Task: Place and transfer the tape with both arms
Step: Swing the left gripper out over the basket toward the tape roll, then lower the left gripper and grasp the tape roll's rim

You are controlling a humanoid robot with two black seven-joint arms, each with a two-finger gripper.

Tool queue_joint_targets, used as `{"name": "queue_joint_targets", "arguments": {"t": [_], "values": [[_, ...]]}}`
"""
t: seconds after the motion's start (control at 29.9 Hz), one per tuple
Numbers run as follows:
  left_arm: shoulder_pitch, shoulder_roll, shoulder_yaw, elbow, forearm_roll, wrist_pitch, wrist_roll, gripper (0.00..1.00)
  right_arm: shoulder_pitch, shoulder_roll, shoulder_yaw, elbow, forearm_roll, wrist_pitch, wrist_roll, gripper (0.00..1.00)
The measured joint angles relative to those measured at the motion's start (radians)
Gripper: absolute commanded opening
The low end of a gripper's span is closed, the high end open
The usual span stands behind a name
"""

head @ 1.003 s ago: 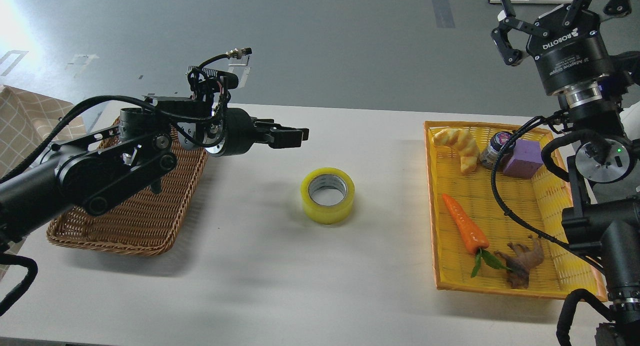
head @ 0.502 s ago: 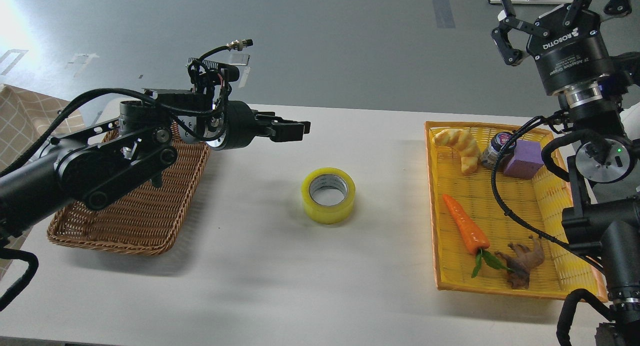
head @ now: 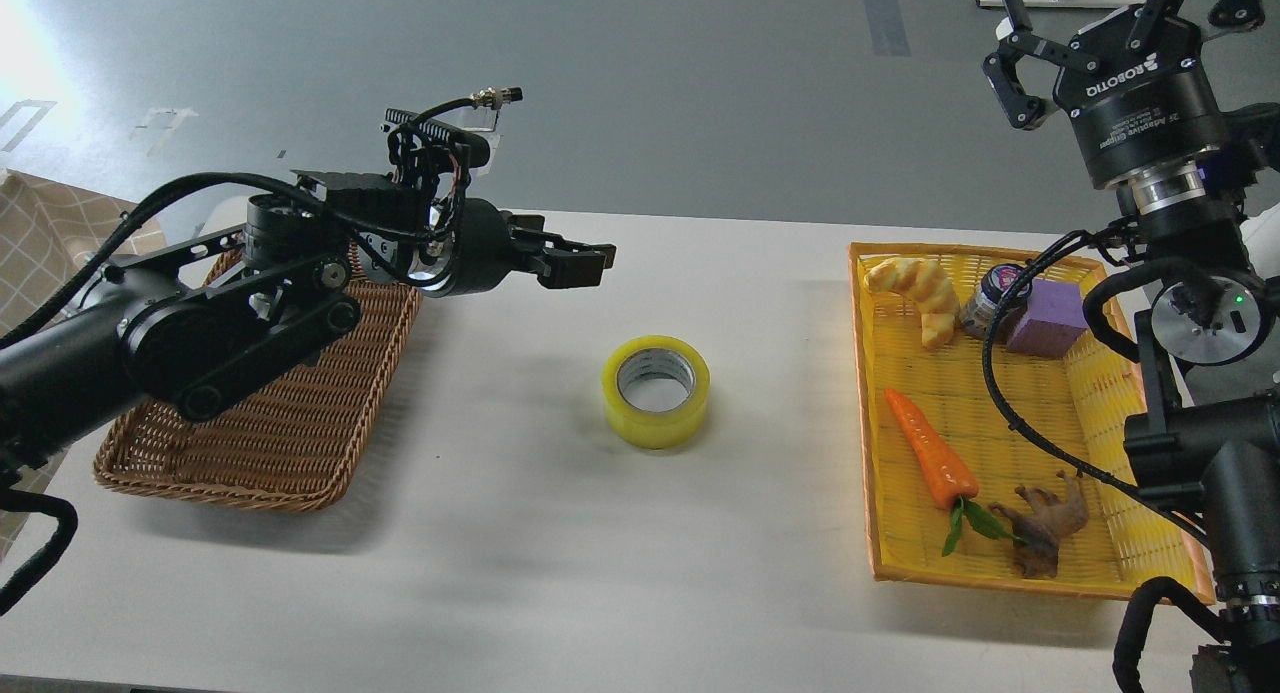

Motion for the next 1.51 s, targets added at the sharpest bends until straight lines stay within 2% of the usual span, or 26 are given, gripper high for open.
{"name": "queue_joint_targets", "arguments": {"t": [0.33, 0.57, 0.77, 1.1, 1.51], "values": [[-0.007, -0.006, 0.014, 0.0, 0.036, 0.0, 0.0, 0.98, 0.001, 0.0, 0.0, 0.001, 0.0, 0.0, 0.0, 1.0], [-0.002, -0.031, 0.087, 0.002, 0.084, 0.0, 0.0, 0.98, 0.002, -0.001, 0.002, 0.0, 0.0, 0.0, 0.0, 1.0], [0.0, -0.035, 0.146, 0.011, 0.097, 0.0, 0.02, 0.98, 0.0, -0.001, 0.0, -0.001, 0.0, 0.0, 0.0, 1.0], [-0.015, -0.11, 0.145, 0.06, 0.095, 0.0, 0.039, 0.98, -0.004, -0.001, 0.0, -0.004, -0.001, 0.0, 0.0, 1.0], [-0.016, -0.167, 0.145, 0.076, 0.066, 0.0, 0.041, 0.97, -0.003, -0.001, 0.0, -0.005, 0.0, 0.0, 0.0, 1.0]]}}
